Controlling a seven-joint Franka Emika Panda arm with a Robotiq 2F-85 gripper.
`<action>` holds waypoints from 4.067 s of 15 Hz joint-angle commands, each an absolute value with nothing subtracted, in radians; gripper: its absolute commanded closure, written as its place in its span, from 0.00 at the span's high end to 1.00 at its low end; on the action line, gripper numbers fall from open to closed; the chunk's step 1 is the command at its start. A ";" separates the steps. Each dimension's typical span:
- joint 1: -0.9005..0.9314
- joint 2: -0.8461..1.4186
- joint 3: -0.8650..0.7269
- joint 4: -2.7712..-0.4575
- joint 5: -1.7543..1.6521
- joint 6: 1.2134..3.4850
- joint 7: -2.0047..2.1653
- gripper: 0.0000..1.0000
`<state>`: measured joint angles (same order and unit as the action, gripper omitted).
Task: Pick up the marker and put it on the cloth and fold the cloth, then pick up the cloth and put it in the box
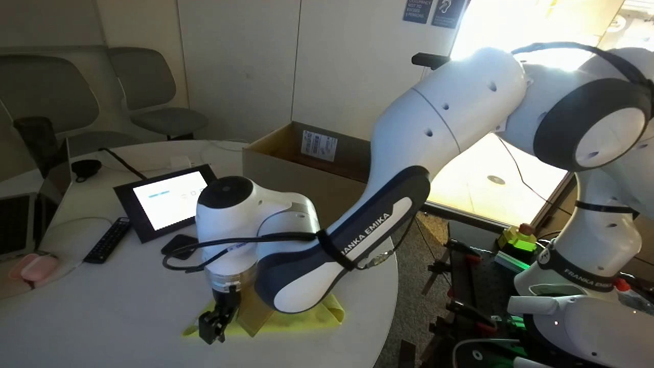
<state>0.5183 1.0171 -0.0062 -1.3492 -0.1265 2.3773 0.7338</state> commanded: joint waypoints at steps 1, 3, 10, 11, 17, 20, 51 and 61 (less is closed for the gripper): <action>0.503 1.159 0.021 -1.115 -0.102 2.270 0.681 0.99; 0.506 1.222 0.021 -1.020 -0.113 2.221 0.672 1.00; 0.482 1.406 0.024 -0.725 -0.107 2.077 0.622 1.00; 0.477 1.423 0.024 -0.696 -0.107 2.064 0.616 1.00; 0.451 1.497 0.018 -0.601 -0.084 2.026 0.579 1.00; 0.439 1.532 0.020 -0.562 -0.063 2.009 0.562 1.00; 0.479 1.362 -0.083 -0.702 -0.128 1.744 0.577 0.16; 0.508 1.145 -0.154 -1.088 -0.156 1.768 0.711 0.13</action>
<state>0.4870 1.2672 -0.1308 -0.8901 -0.1401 1.7520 0.6548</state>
